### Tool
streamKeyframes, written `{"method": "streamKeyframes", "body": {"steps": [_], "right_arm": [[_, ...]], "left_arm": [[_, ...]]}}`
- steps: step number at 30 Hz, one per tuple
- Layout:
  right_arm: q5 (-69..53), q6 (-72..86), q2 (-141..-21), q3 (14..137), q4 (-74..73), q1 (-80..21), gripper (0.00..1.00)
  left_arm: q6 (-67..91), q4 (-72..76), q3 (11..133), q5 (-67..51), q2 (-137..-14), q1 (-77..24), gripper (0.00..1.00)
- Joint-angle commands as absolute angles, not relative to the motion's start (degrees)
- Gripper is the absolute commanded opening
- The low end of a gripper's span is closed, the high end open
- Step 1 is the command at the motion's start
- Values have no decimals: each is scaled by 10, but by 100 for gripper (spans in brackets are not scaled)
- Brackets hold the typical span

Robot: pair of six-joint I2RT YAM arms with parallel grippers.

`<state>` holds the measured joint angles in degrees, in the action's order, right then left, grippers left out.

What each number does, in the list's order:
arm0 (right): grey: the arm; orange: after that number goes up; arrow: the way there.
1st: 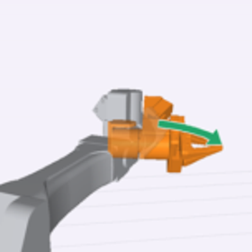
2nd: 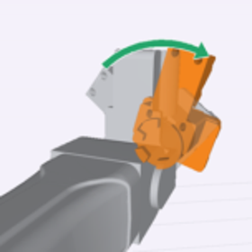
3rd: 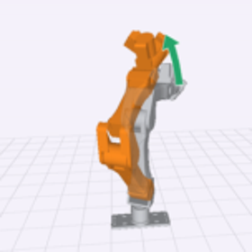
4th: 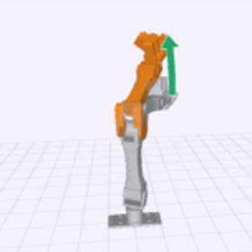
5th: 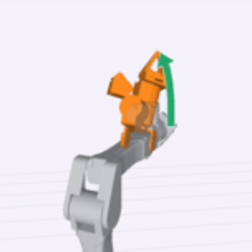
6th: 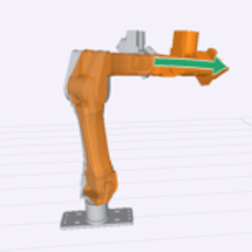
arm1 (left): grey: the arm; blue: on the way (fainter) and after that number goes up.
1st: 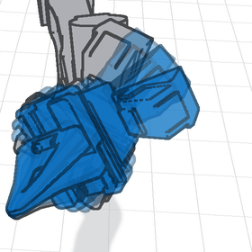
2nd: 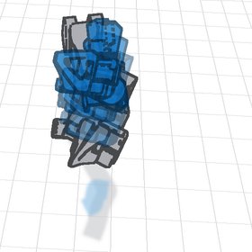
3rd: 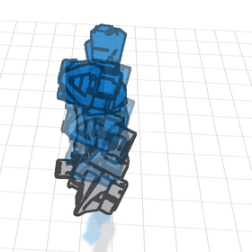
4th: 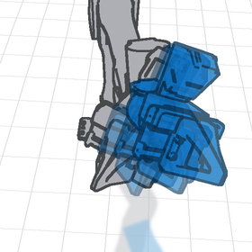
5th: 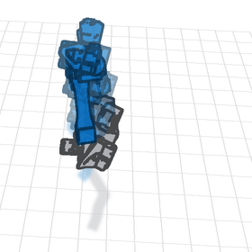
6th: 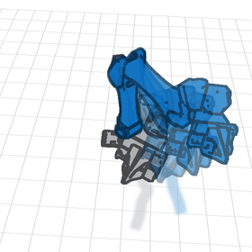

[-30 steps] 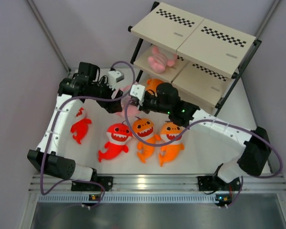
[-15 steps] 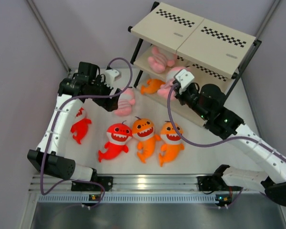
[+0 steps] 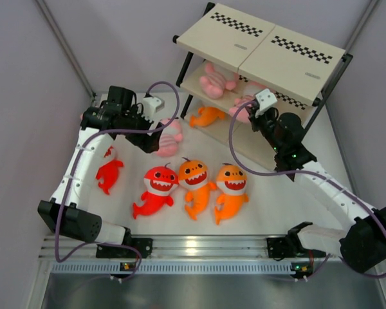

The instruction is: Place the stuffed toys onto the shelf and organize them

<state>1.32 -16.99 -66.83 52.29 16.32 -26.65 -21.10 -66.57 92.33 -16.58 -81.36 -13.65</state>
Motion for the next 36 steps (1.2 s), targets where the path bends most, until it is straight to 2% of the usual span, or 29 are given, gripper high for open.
{"method": "streamKeyframes", "body": {"steps": [1,11,19,31,36], "right_arm": [[-49,-113,-665,493,263,-217,0],[-174,-77,-722,469,367,-181,0],[-191,-33,-780,474,467,-178,0],[-192,23,-865,549,478,-175,0],[-165,27,-877,544,504,-186,0]], "left_arm": [[-214,-644,921,-170,-800,-138,89],[-216,-645,918,-175,-797,-138,88],[-218,-645,916,-178,-798,-138,88],[-221,-647,919,-182,-802,-138,88],[-221,-646,917,-180,-805,-138,88]]}}
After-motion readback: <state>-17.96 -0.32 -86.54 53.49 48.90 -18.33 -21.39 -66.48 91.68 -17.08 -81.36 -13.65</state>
